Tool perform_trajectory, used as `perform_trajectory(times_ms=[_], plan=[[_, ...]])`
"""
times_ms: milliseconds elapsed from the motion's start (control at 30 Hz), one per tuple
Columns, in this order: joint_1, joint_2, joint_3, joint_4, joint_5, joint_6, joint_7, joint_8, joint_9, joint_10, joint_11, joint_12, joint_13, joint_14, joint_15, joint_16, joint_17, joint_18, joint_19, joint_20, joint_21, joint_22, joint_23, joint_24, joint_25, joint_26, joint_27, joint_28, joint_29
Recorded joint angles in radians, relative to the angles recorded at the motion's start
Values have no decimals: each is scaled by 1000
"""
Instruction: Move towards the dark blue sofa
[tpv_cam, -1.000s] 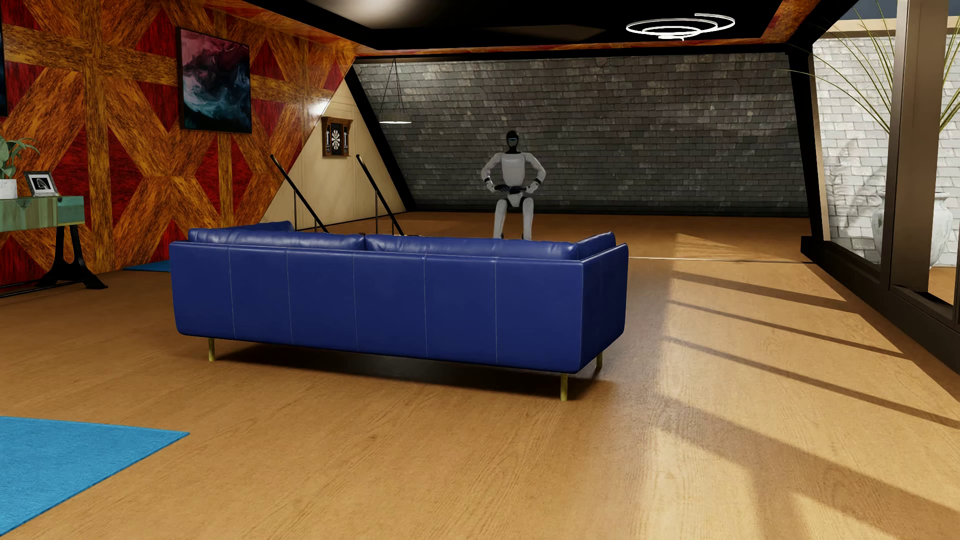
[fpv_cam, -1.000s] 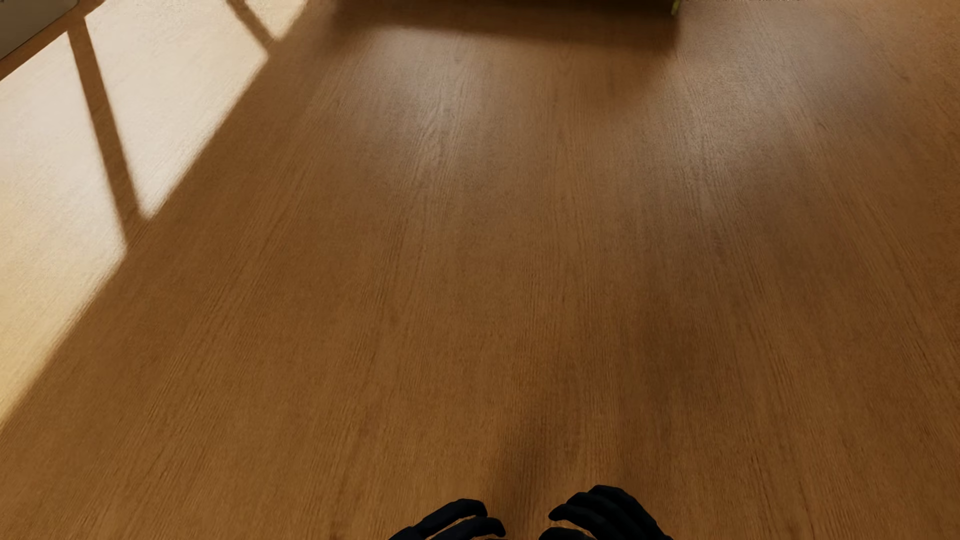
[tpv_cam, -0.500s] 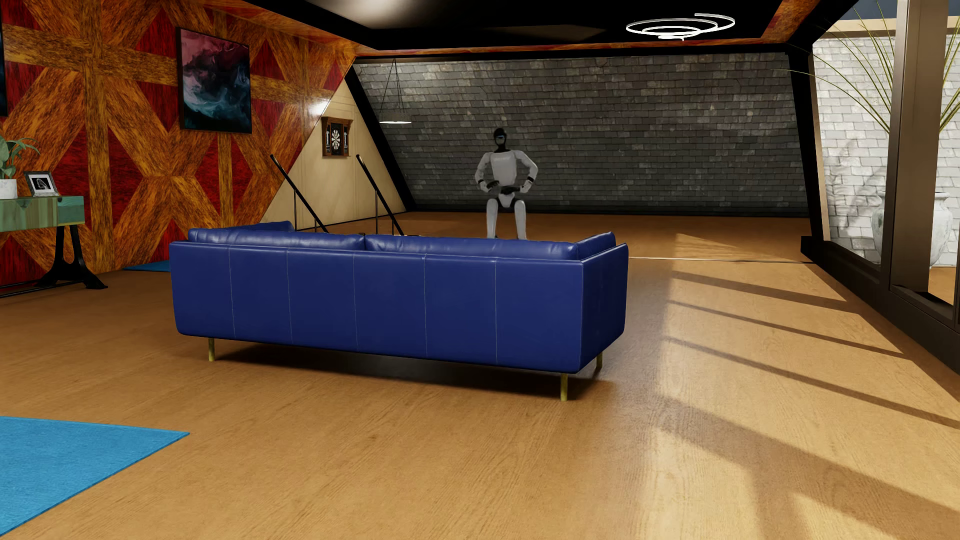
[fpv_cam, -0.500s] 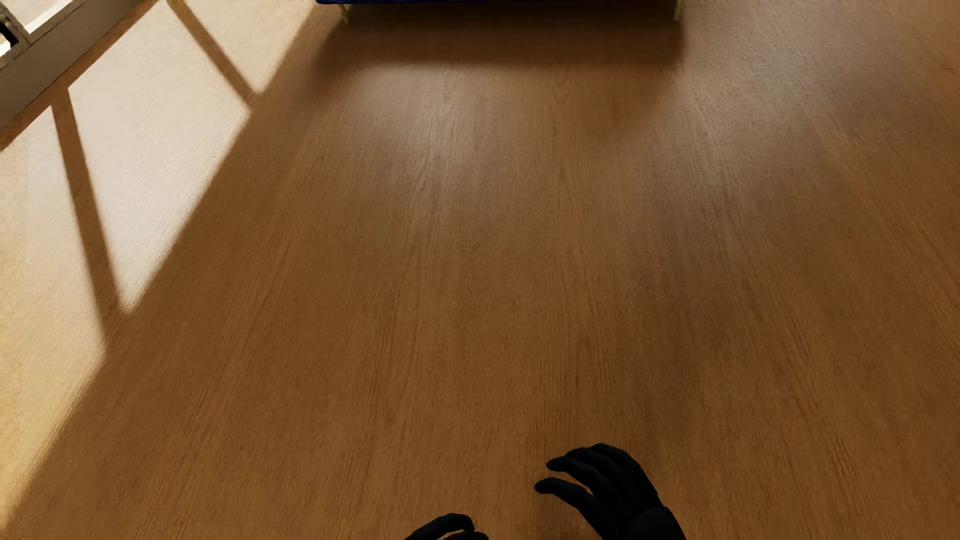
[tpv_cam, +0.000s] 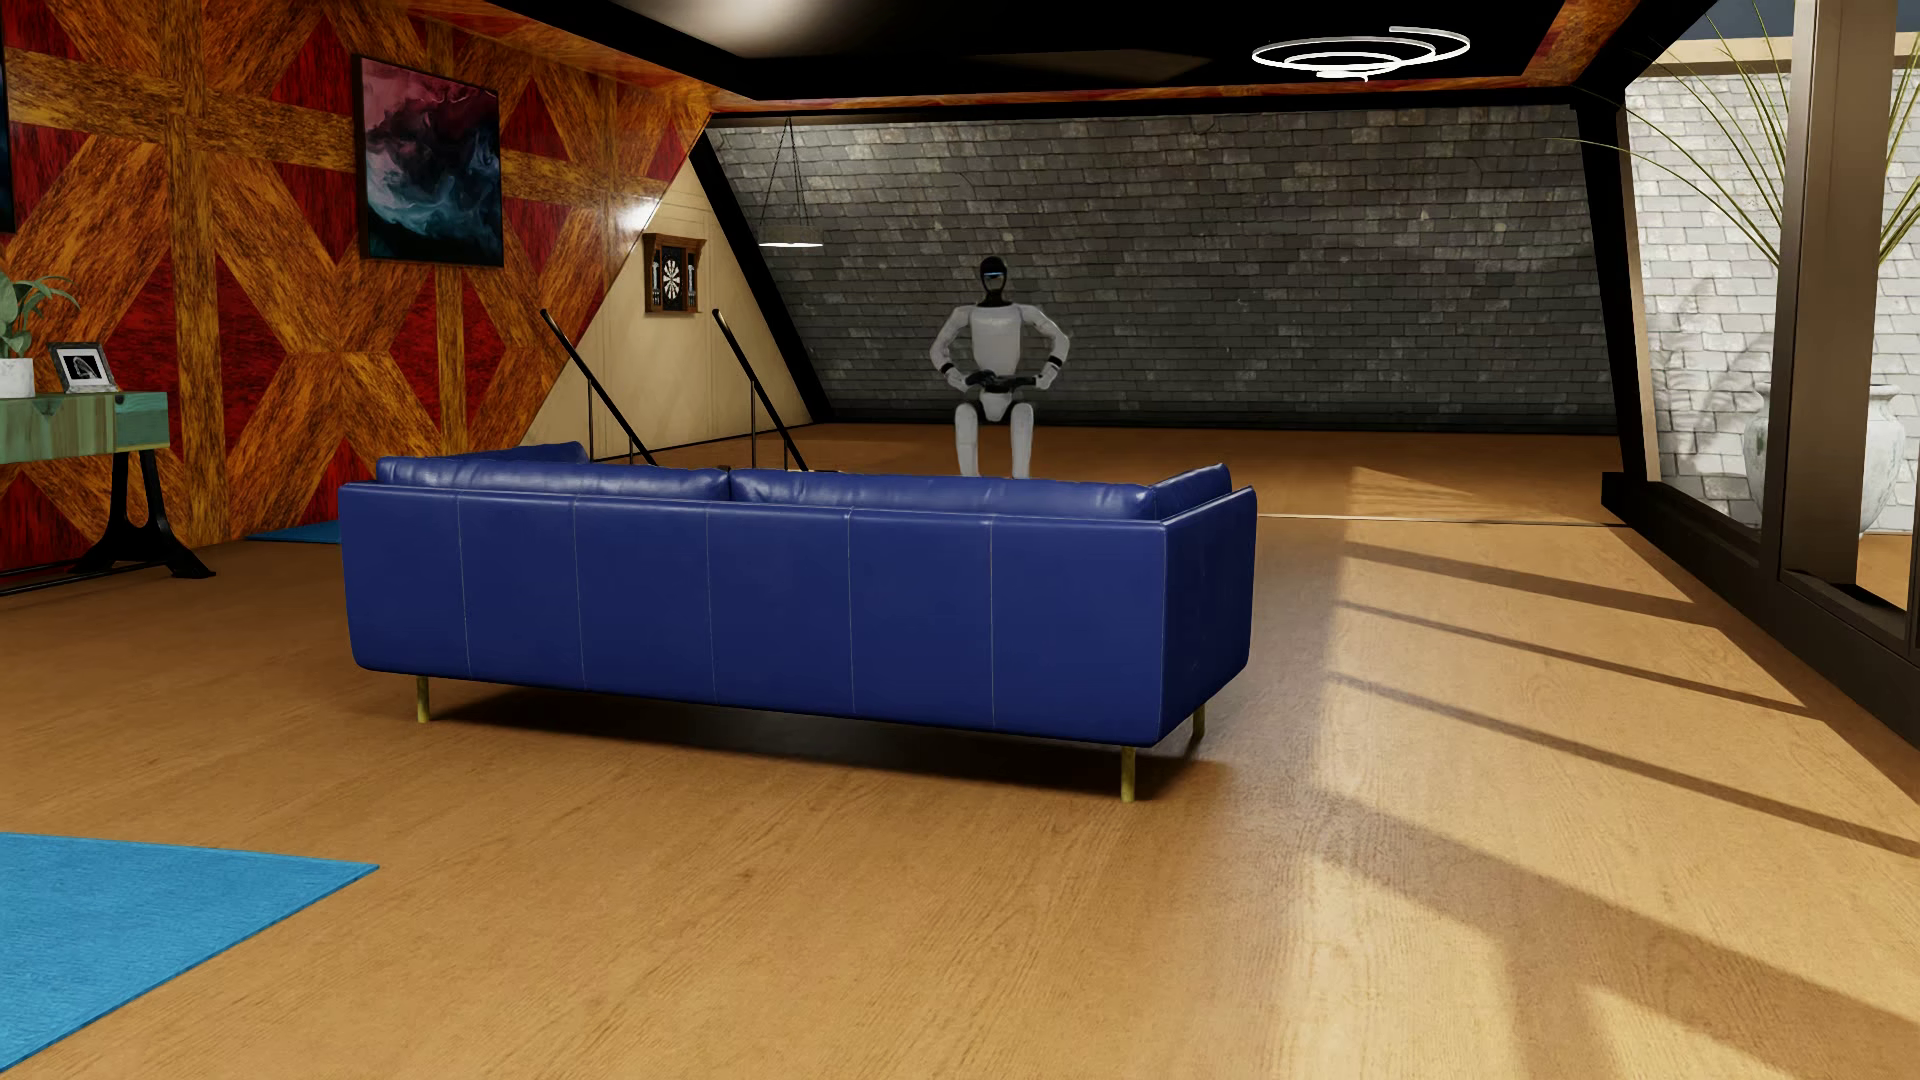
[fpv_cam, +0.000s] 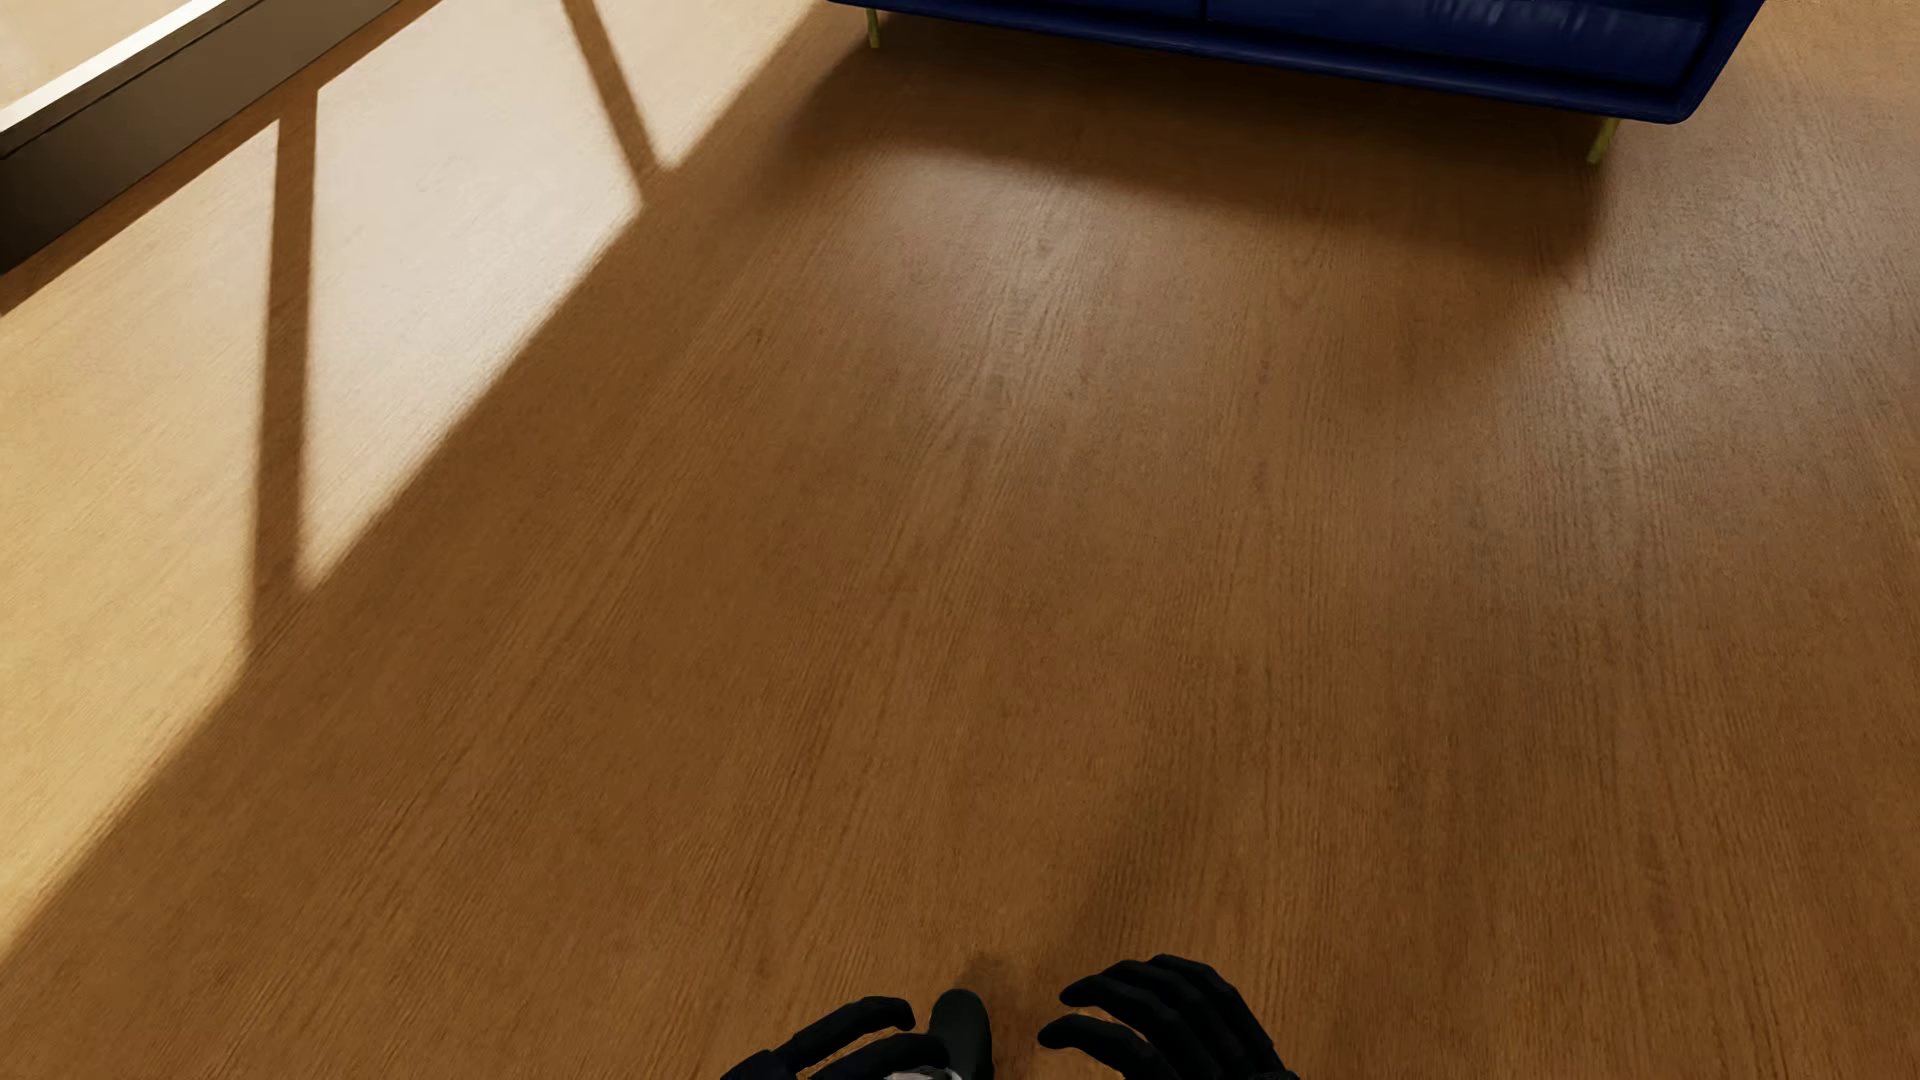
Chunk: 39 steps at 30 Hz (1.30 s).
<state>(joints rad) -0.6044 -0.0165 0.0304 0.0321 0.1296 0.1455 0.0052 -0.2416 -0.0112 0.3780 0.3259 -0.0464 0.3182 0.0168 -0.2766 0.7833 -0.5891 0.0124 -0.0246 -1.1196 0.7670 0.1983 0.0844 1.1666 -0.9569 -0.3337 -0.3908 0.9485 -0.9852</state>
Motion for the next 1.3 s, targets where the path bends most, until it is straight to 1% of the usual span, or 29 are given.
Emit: perform_trajectory(times_ms=[33,67,100,133,167,200,233,267,333,367,400,433,500,600,633,700,767,800,833,867,900,933,967,1000,1033,1100,1200,1233,1300], plan=[[10,33,4,-34,6,-9,-18,4,-2,-128,-29,20,-5,31,5,-7,-4,-10,2,32,5,-2,2,9,6,-4,0,-11,0],[12,64,8,-62,12,-18,-42,12,-4,-198,-50,40,-10,23,5,-13,-10,-46,5,67,13,-5,6,23,10,-9,-1,-26,0],[10,96,12,-89,17,-28,-94,24,-5,-188,-53,62,-14,61,11,-22,-17,-31,6,105,22,-11,11,40,15,-17,1,-42,0],[9,120,16,-113,16,-38,-130,39,-6,-152,-51,81,-15,131,21,-36,-23,24,8,143,29,-16,16,59,26,-28,3,-51,0],[26,139,18,-110,10,-51,-121,53,-7,-124,-35,93,-17,195,33,-53,-26,8,20,177,31,-21,25,81,40,-42,5,-39,0],[41,146,20,-111,-6,-69,-99,65,-9,-105,-2,95,-21,187,81,-74,-24,7,23,201,27,-23,40,107,47,-59,6,-4,0],[60,143,21,-121,-30,-90,-81,81,-11,-86,46,94,-24,152,143,-93,-24,5,51,214,17,-21,57,128,41,-72,7,25,0],[88,121,23,-129,-57,-112,-65,96,-12,-80,124,94,-25,122,238,-101,-28,21,105,217,13,-14,74,137,27,-80,7,32,0],[136,13,25,-144,-112,-151,-21,137,-9,-54,387,99,-31,55,409,-106,-83,44,195,206,45,-3,110,128,3,-89,10,-9,0],[153,-64,28,-151,-155,-169,6,142,-5,-29,546,97,-45,17,505,-110,-120,55,258,195,73,-7,120,118,-4,-94,13,-27,3],[172,-143,32,-160,-211,-189,35,130,1,-6,692,86,-61,-20,607,-115,-147,65,272,177,97,-12,120,106,-7,-102,14,-22,4],[196,-224,34,-172,-250,-208,60,146,7,11,807,67,-74,-54,625,-118,-157,71,272,152,109,-13,110,96,0,-108,14,7,1],[250,-362,32,-188,-268,-238,95,202,18,39,919,29,-82,-121,447,-131,-154,75,272,113,90,-29,63,76,18,-103,10,37,0],[334,-490,6,-193,-262,-251,94,239,26,74,786,48,-74,-212,185,-133,-182,72,196,56,49,-24,20,40,-34,-74,18,37,0],[362,-522,-6,-191,-265,-249,87,233,27,74,688,44,-62,-236,139,-127,-178,71,144,31,33,-12,13,24,-53,-69,23,37,0],[420,-569,-24,-187,-277,-240,75,191,26,48,443,23,-41,-266,130,-117,-149,68,97,-4,-2,1,3,9,-65,-60,22,37,0],[476,-581,-34,-183,-266,-228,65,149,22,8,151,10,-22,-282,235,-118,-112,62,118,-16,-43,-2,-11,-1,-67,-56,13,37,0],[504,-572,-36,-179,-251,-220,59,133,19,-14,-3,8,-16,-287,264,-119,-96,60,130,-17,-64,-4,-16,-8,-77,-53,7,37,0],[531,-574,-38,-178,-233,-211,52,147,17,-24,-103,9,-11,-295,251,-120,-87,58,169,-15,-82,-6,-20,-14,-91,-48,-2,37,0],[558,-581,-41,-178,-214,-202,46,184,14,-29,-135,15,-11,-303,230,-119,-83,53,228,-11,-93,-7,-23,-16,-105,-41,-11,37,0],[589,-575,-43,-172,-194,-194,40,201,11,-40,-130,24,-15,-305,293,-115,-73,45,179,-2,-97,-7,-28,-18,-112,-34,-19,37,0],[621,-575,-44,-164,-181,-184,32,205,8,-42,-82,35,-18,-306,360,-112,-60,40,149,8,-103,-6,-35,-23,-114,-32,-23,37,0],[655,-566,-45,-153,-172,-171,25,199,5,-28,-29,40,-17,-290,399,-112,-44,38,113,19,-114,-4,-48,-28,-114,-34,-26,37,0],[676,-555,-45,-138,-161,-155,19,190,0,-3,14,40,-15,-250,393,-116,-28,33,77,29,-126,0,-61,-22,-113,-40,-33,37,0],[686,-533,-46,-117,-147,-138,14,178,-6,30,39,34,-11,-191,365,-118,-17,22,46,33,-134,9,-65,-7,-108,-46,-40,37,0],[663,-462,-46,-64,-114,-100,-1,137,-18,138,16,5,0,-38,319,-104,-2,-13,30,-2,-137,47,-48,6,-101,-62,-45,37,0],[483,-389,-53,48,-71,-52,11,70,-24,514,13,-74,-3,194,240,-37,17,-150,16,-138,-119,88,-8,-50,-111,-52,-51,33,1],[405,-378,-54,91,-54,-37,16,52,-22,648,38,-92,-7,209,206,-15,25,-116,4,-168,-111,78,-8,-69,-101,-42,-54,30,0],[262,-348,-51,120,-21,-13,-15,22,-13,829,85,-107,-6,79,143,6,39,-112,-14,-184,-106,46,-21,-86,-72,-18,-58,36,0]])
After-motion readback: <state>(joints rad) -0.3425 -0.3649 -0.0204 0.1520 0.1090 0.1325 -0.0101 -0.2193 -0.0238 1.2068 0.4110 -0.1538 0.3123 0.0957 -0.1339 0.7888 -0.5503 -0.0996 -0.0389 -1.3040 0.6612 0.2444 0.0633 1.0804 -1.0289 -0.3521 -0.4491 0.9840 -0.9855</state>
